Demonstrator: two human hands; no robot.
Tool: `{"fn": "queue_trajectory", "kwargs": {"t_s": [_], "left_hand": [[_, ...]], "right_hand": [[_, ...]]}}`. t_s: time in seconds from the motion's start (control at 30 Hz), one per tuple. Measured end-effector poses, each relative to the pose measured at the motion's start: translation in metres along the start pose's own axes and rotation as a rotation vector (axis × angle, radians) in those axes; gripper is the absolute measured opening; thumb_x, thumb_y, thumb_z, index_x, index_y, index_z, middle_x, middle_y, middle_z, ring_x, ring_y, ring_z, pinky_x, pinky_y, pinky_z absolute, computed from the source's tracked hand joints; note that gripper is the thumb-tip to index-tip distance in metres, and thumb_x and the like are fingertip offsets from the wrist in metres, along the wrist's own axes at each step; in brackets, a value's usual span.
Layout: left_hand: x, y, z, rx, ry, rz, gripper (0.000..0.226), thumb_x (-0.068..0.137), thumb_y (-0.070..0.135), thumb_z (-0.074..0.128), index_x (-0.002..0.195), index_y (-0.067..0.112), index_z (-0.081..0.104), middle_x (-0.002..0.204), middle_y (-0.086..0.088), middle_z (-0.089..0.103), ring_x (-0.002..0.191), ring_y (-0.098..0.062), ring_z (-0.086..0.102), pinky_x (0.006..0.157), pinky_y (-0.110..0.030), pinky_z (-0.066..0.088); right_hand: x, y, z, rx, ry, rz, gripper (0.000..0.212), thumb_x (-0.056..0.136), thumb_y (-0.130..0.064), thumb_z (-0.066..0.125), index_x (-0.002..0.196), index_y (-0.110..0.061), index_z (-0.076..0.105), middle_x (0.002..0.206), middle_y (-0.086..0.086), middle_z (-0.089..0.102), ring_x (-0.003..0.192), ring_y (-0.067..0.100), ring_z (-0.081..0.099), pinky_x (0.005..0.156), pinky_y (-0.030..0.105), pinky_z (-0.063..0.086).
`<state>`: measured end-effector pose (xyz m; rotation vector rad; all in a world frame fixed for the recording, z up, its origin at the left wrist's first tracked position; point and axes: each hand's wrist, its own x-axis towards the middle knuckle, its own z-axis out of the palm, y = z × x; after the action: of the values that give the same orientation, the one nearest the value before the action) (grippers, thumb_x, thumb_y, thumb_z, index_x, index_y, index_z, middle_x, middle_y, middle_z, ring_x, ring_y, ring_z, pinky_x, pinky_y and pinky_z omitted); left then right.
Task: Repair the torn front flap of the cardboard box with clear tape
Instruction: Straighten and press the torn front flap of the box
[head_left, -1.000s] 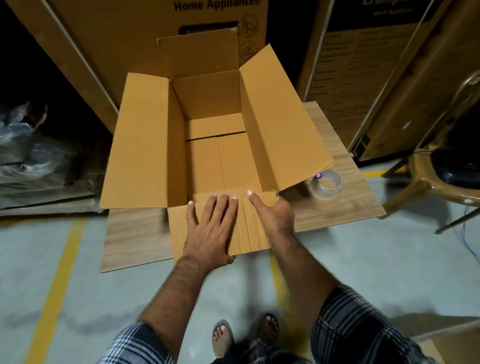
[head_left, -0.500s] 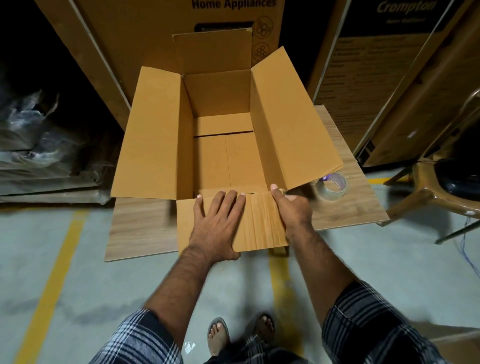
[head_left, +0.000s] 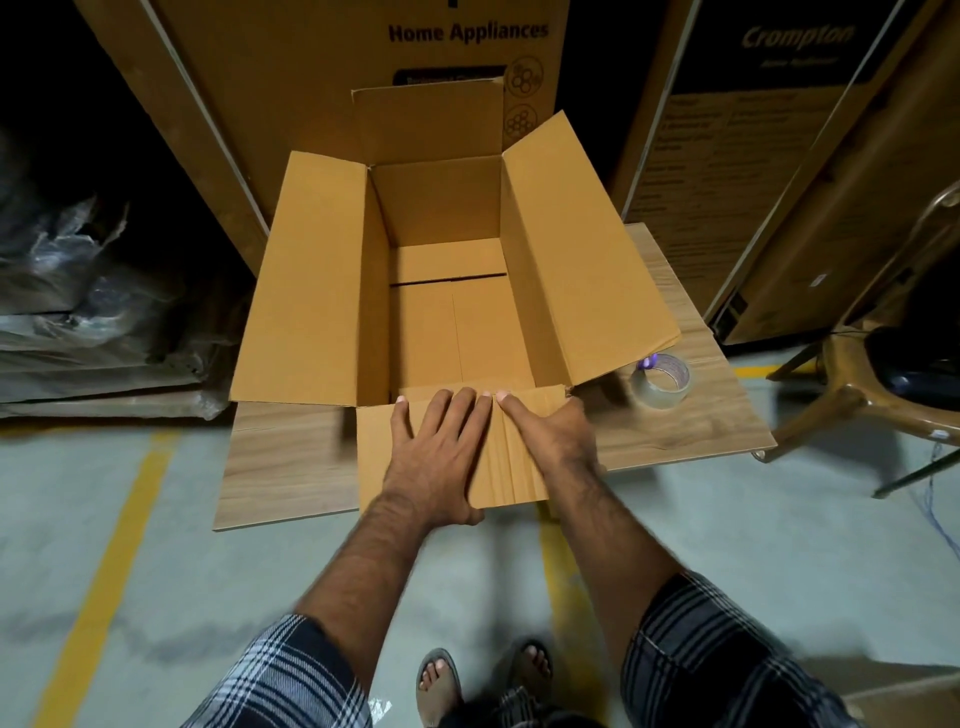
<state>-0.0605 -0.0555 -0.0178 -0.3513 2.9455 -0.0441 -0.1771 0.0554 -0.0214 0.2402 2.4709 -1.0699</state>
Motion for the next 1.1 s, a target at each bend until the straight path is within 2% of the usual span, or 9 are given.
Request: {"fn": "queue_trajectory", "kwargs": {"t_s": [0.17, 0.27, 0.4, 0.57, 0.73, 0.83, 0.9, 0.97, 1.1], "left_hand": [[0.002, -0.002, 0.002, -0.019, 0.015, 0.000, 0.140, 0.055, 0.072, 0.077, 0.160, 0.020, -0.001, 0.165, -0.004, 0.013, 0.150, -0.028, 0.017, 0.116, -0.073, 0.015], [0.002, -0.003, 0.003, -0.019, 0.011, -0.002, 0.141, 0.055, 0.072, 0.076, 0.160, 0.020, -0.002, 0.165, -0.003, 0.012, 0.151, -0.027, 0.016, 0.116, -0.072, 0.015], [0.001, -0.002, 0.002, -0.017, 0.013, -0.005, 0.141, 0.055, 0.072, 0.076, 0.160, 0.020, -0.002, 0.165, -0.003, 0.013, 0.151, -0.027, 0.017, 0.116, -0.072, 0.015], [-0.002, -0.002, -0.006, -0.021, -0.020, -0.004, 0.140, 0.059, 0.072, 0.076, 0.160, 0.022, -0.006, 0.167, -0.002, 0.008, 0.153, -0.025, 0.011, 0.119, -0.070, 0.011], [-0.010, -0.005, -0.016, -0.092, -0.080, -0.006, 0.142, 0.061, 0.073, 0.077, 0.161, 0.022, -0.010, 0.171, -0.002, -0.008, 0.157, -0.025, -0.003, 0.120, -0.071, 0.006], [-0.021, -0.014, -0.029, -0.170, -0.077, -0.014, 0.136, 0.062, 0.075, 0.075, 0.162, 0.026, -0.003, 0.170, 0.001, -0.017, 0.157, -0.023, -0.008, 0.120, -0.070, 0.007], [-0.029, -0.020, -0.043, -0.181, -0.042, -0.026, 0.127, 0.065, 0.075, 0.074, 0.162, 0.032, 0.005, 0.171, 0.003, -0.013, 0.157, -0.022, -0.006, 0.120, -0.070, 0.006], [-0.035, -0.028, -0.061, -0.196, 0.016, -0.043, 0.112, 0.067, 0.072, 0.073, 0.159, 0.036, 0.020, 0.171, 0.006, -0.004, 0.156, -0.020, 0.001, 0.120, -0.069, 0.008], [-0.042, -0.040, -0.098, -0.217, 0.178, -0.081, 0.061, 0.076, 0.062, 0.070, 0.129, 0.038, 0.055, 0.161, 0.007, 0.030, 0.148, -0.016, 0.022, 0.119, -0.060, 0.014]], "right_hand": [[0.017, 0.005, -0.007, 0.156, -0.060, -0.021, 0.062, 0.063, -0.083, 0.067, 0.086, -0.025, 0.069, 0.086, -0.008, 0.072, 0.089, 0.022, 0.067, 0.096, 0.051, 0.052], [0.026, 0.010, -0.013, 0.247, -0.071, -0.021, 0.072, 0.059, -0.085, 0.063, 0.090, -0.021, 0.075, 0.090, -0.006, 0.076, 0.090, 0.023, 0.071, 0.091, 0.047, 0.057], [0.035, 0.011, -0.019, 0.283, -0.080, -0.033, 0.057, 0.071, -0.071, 0.073, 0.086, -0.016, 0.077, 0.086, -0.003, 0.077, 0.087, 0.023, 0.073, 0.084, 0.039, 0.060], [0.046, 0.019, -0.021, 0.335, -0.105, -0.010, 0.055, 0.069, -0.069, 0.074, 0.082, -0.016, 0.078, 0.084, -0.001, 0.078, 0.086, 0.025, 0.073, 0.084, 0.044, 0.061], [0.034, 0.026, -0.049, 0.059, 0.075, -0.250, 0.046, 0.091, -0.062, 0.060, 0.080, -0.018, 0.070, 0.075, -0.006, 0.073, 0.079, 0.020, 0.070, 0.069, 0.030, 0.050], [0.023, 0.038, -0.072, -0.087, 0.112, -0.525, 0.013, 0.097, -0.037, 0.062, 0.102, -0.029, 0.071, 0.088, -0.012, 0.071, 0.082, 0.016, 0.067, 0.073, 0.030, 0.053], [0.024, 0.048, -0.084, -0.199, 0.027, -0.726, 0.037, 0.094, -0.017, 0.065, 0.128, -0.033, 0.064, 0.112, -0.014, 0.063, 0.094, 0.012, 0.062, 0.081, 0.029, 0.050], [0.026, 0.053, -0.091, -0.284, -0.057, -0.850, 0.059, 0.089, -0.008, 0.069, 0.140, -0.036, 0.058, 0.133, -0.012, 0.056, 0.108, 0.010, 0.058, 0.090, 0.031, 0.050], [0.024, 0.048, -0.091, -0.274, -0.154, -0.906, 0.053, 0.086, -0.005, 0.073, 0.130, -0.034, 0.068, 0.142, -0.007, 0.056, 0.121, 0.007, 0.053, 0.100, 0.033, 0.052]]}}
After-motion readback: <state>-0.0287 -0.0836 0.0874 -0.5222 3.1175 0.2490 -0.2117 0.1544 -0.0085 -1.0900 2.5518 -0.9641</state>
